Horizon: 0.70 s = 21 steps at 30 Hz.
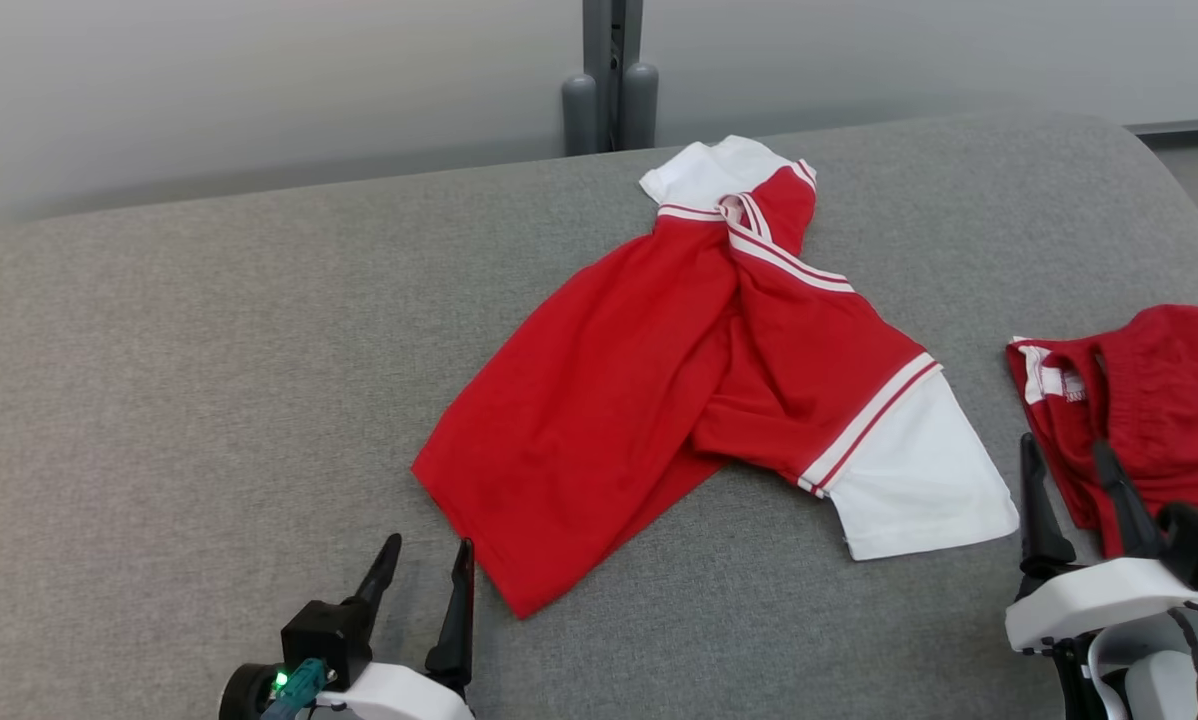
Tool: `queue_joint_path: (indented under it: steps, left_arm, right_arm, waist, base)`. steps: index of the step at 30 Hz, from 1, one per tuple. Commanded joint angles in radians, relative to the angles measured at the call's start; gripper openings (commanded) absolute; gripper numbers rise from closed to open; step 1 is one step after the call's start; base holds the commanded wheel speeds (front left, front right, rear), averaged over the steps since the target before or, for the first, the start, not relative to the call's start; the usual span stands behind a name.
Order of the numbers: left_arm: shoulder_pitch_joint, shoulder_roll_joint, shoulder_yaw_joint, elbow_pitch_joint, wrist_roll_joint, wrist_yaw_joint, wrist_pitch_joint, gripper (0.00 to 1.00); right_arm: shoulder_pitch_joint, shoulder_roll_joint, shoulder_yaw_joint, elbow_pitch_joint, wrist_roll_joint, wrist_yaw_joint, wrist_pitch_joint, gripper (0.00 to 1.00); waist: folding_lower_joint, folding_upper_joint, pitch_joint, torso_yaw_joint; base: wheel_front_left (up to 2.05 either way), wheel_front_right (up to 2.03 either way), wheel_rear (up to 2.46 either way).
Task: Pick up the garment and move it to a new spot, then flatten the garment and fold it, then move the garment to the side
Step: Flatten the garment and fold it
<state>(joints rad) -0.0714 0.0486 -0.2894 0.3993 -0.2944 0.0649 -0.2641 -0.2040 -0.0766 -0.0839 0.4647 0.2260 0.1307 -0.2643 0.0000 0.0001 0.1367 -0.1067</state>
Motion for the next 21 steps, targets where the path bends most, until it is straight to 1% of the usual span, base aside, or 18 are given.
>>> queue_joint_path:
  steps: [1, 4, 7, 10, 14, 21]
  left_arm:
    - [-0.019, 0.004, -0.005, 0.008, -0.019, -0.010, 0.000, 1.00]
    - [-0.040, 0.004, -0.032, 0.024, -0.062, -0.039, 0.000, 1.00]
    - [-0.058, 0.004, -0.063, 0.042, -0.075, -0.062, 0.000, 1.00]
    - [-0.069, 0.005, -0.081, 0.072, -0.093, -0.055, 0.000, 1.00]
    - [-0.084, 0.004, -0.093, 0.112, -0.107, -0.028, 0.000, 1.00]
    - [-0.100, 0.004, -0.124, 0.168, -0.141, -0.048, 0.000, 1.00]
  right_arm:
    - [0.007, 0.001, 0.004, -0.010, -0.013, 0.000, 0.000, 1.00]
    - [-0.004, 0.011, 0.018, -0.025, -0.018, 0.000, 0.000, 1.00]
    - [-0.011, 0.016, 0.034, -0.033, -0.017, 0.000, 0.000, 1.00]
    - [-0.015, 0.019, 0.047, -0.036, -0.017, 0.000, 0.000, 1.00]
    - [-0.018, 0.020, 0.053, -0.038, -0.023, 0.000, 0.000, 1.00]
    - [-0.023, 0.022, 0.077, -0.038, -0.022, 0.000, 0.000, 1.00]
  waist:
    - [0.0000, -0.0001, 0.012, -0.011]
    - [0.0000, -0.0001, 0.027, -0.020]
    - [0.0000, -0.0001, 0.036, -0.022]
    - [0.0000, -0.0001, 0.041, -0.023]
    - [0.0000, -0.0001, 0.043, -0.023]
    - [0.0000, -0.0001, 0.050, -0.025]
  base:
    - [0.00, 0.00, 0.00]
    - [0.00, 0.00, 0.00]
    - [0.00, 0.00, 0.00]
    - [0.00, 0.00, 0.00]
    - [0.00, 0.00, 0.00]
    - [0.00, 0.00, 0.00]
